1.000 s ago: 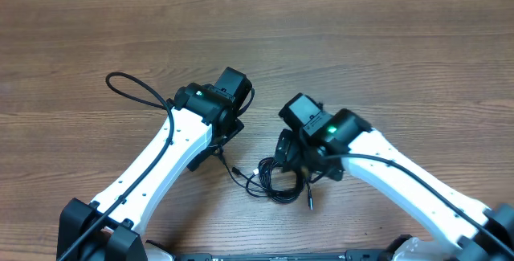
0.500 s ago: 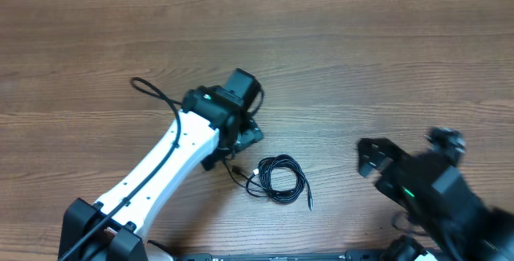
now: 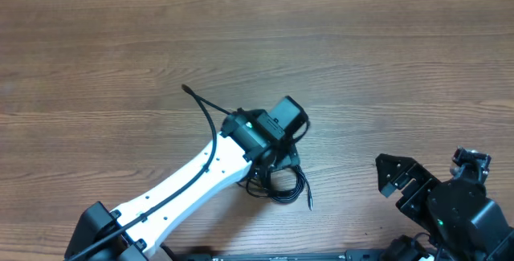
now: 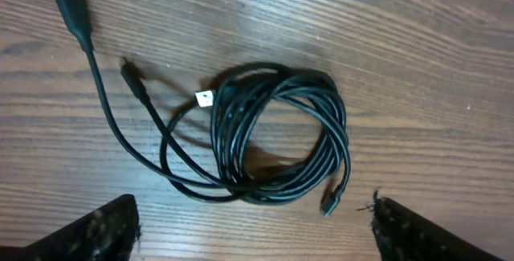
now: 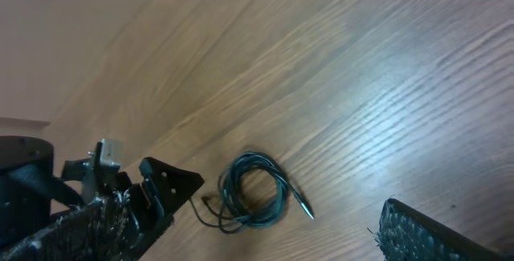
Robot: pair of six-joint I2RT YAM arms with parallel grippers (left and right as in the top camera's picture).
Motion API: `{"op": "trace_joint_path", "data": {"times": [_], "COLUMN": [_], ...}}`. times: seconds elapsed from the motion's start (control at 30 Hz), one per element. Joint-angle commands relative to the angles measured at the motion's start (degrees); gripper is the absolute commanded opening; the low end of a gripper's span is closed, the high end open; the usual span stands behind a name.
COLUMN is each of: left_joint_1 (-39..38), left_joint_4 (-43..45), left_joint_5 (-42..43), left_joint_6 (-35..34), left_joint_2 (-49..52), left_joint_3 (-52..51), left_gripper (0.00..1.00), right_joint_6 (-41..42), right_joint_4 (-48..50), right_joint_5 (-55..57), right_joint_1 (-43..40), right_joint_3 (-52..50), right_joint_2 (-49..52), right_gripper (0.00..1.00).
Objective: Untangle cables
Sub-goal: 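Lower the left gripper onto the cable coil and grasp it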
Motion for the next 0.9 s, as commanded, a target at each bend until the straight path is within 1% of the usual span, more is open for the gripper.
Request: {"op": "trace_joint_path", "data": {"times": [0.0, 0.07, 0.13, 0.23, 0.3, 0.4, 0.43, 0.57, 0.63, 0.7, 0.73, 0.8, 0.83, 0.87], "left_joint_1": [-1.31, -1.75, -2.14, -2.38, -2.54, -2.69, -3.04, -5.05, -6.1, -7.26, -8.2, -9.11, -9.35, -9.49], "left_joint_4": [-0.7, -0.92, -0.87, -0.79, -0.44, 4.57, 8.96, 19.67, 21.35, 21.66, 21.66, 21.7, 21.77, 21.7], "left_joint_5": [-1.88, -1.81, -1.66, 0.26, 3.87, 9.79, 11.67, 13.16, 12.48, 11.78, 10.93, 8.35, 6.73, 4.79], "left_joint_6": [-4.79, -8.96, -15.26, -23.43, -28.89, -31.5, -32.06, -34.25, -36.87, -41.13, -44.02, -45.59, -45.53, -45.51], "left_joint_2": [-1.29, -1.27, -1.27, -1.27, -1.27, -1.27, -1.27, -1.27, -1.22, -1.14, -0.92, -0.22, 0.26, 0.79], "left_joint_3": [0.94, 0.09, -1.95, -5.66, -8.79, -13.7, -16.0, -20.59, -21.99, -23.47, -24.7, -25.79, -26.1, -26.29], "left_gripper": [0.89, 0.85, 0.83, 0.84, 0.88, 0.89, 0.89, 0.87, 0.85, 0.83, 0.8, 0.75, 0.71, 0.69], "right_joint_6": [0.42, 0.42, 0.42, 0.42, 0.39, 0.37, 0.37, -0.33, -0.48, -0.46, -0.48, -0.48, -0.48, -0.48], "right_joint_4": [-0.74, -1.57, -2.08, -2.27, -2.32, -2.29, -2.29, -2.43, -2.86, -3.5, -4.15, -4.96, -5.29, -5.4], "right_joint_5": [-0.13, -0.11, -0.11, -0.07, 0.13, 1.31, 1.68, 1.66, 1.66, 1.64, 1.66, 1.66, 1.66, 1.66], "right_joint_1": [-0.11, -0.11, -0.11, -0.11, -0.11, -0.11, -0.11, -0.11, -0.11, -0.11, -0.11, -0.11, -0.11, -0.11], "right_joint_3": [1.18, 1.18, 1.18, 1.18, 1.18, 1.18, 1.18, 1.18, 1.18, 1.18, 1.18, 1.18, 1.18, 1.18], "right_joint_2": [-0.17, -0.17, -0.17, -0.17, -0.17, -0.17, -0.17, -0.17, -0.17, -0.17, -0.17, -0.17, -0.17, -0.17], "right_gripper": [1.0, 1.0, 1.0, 1.0, 1.0, 1.0, 1.0, 1.0, 1.0, 1.0, 1.0, 1.0, 1.0, 1.0]}}
